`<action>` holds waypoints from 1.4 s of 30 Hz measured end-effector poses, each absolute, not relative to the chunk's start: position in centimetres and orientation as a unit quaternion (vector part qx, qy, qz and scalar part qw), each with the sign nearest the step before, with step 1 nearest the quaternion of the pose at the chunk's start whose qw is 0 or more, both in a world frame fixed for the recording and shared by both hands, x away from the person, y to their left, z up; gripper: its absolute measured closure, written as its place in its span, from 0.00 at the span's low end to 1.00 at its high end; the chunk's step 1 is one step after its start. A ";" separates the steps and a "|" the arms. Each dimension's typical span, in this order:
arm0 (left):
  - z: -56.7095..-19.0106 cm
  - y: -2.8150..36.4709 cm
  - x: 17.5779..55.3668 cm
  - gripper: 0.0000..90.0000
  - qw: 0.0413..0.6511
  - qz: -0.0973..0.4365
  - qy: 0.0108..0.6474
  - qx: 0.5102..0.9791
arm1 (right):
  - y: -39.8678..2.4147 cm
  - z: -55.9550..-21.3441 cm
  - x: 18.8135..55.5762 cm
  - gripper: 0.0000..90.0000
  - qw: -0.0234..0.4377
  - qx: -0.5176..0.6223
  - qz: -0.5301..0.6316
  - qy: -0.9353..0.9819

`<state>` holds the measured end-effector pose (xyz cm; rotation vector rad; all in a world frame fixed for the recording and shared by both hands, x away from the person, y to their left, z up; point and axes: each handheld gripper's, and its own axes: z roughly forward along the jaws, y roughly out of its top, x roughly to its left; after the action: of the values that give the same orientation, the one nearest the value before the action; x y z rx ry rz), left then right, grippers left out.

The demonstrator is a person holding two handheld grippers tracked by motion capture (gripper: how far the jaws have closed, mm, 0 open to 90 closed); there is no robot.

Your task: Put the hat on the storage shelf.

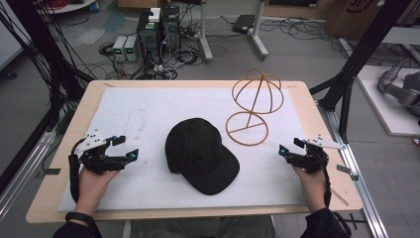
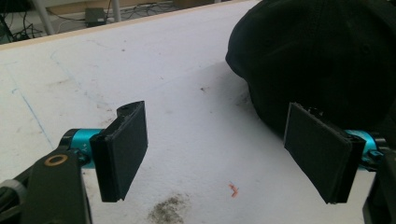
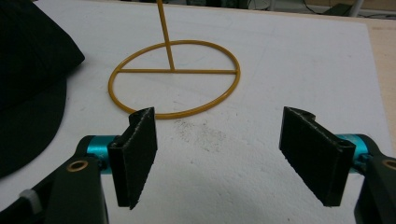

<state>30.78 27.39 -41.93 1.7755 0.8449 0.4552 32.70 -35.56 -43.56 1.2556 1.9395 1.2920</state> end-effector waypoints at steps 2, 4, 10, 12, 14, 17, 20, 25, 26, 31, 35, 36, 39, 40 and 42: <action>-41.9 27.3 30.7 0.24 0.532 0.190 0.353 0.745 | -35.6 -43.6 32.8 0.31 0.246 0.459 0.473 0.711; -41.9 27.2 30.7 0.24 0.532 0.191 0.353 0.746 | -35.6 -43.6 32.8 0.31 0.244 0.462 0.473 0.710; -41.7 27.0 30.6 0.24 0.537 0.185 0.350 0.745 | -35.6 -43.6 32.9 0.31 0.244 0.463 0.470 0.711; -41.6 27.0 30.5 0.24 0.539 0.184 0.351 0.743 | -35.6 -43.6 32.9 0.31 0.246 0.464 0.472 0.708; -41.5 26.9 30.5 0.24 0.542 0.182 0.351 0.742 | -35.6 -43.6 32.8 0.31 0.245 0.465 0.471 0.709; -41.3 26.6 30.4 0.24 0.547 0.176 0.349 0.740 | -35.6 -43.6 32.8 0.31 0.244 0.466 0.470 0.709; -40.9 25.9 30.2 0.24 0.559 0.162 0.334 0.741 | -35.6 -43.6 32.9 0.31 0.246 0.465 0.469 0.709; -40.2 23.6 29.9 0.27 0.581 0.114 0.295 0.750 | -35.6 -43.7 33.0 0.31 0.244 0.469 0.466 0.710; -40.2 23.6 29.9 0.28 0.581 0.114 0.295 0.750 | -35.6 -43.6 32.9 0.31 0.244 0.469 0.465 0.710; -40.1 21.4 29.8 0.31 0.581 0.091 0.272 0.762 | -35.7 -43.7 32.9 0.31 0.247 0.470 0.465 0.709; -40.0 19.7 29.6 0.34 0.579 0.083 0.256 0.770 | -35.7 -43.7 32.8 0.31 0.246 0.473 0.461 0.709; -40.0 19.0 29.6 0.35 0.579 0.079 0.249 0.773 | -35.8 -43.7 32.8 0.31 0.247 0.472 0.463 0.708; -39.9 18.3 29.5 0.36 0.577 0.079 0.243 0.776 | -35.9 -43.7 32.7 0.31 0.247 0.474 0.463 0.707; -39.9 17.9 29.5 0.36 0.576 0.077 0.240 0.777 | -35.9 -43.7 32.7 0.31 0.247 0.474 0.463 0.707; -39.9 17.3 29.5 0.37 0.575 0.075 0.235 0.780 | -36.1 -43.7 32.7 0.31 0.248 0.474 0.462 0.707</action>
<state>29.47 17.28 -39.85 1.8275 0.5496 0.1751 32.67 -36.06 -43.70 1.2924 1.9272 1.2579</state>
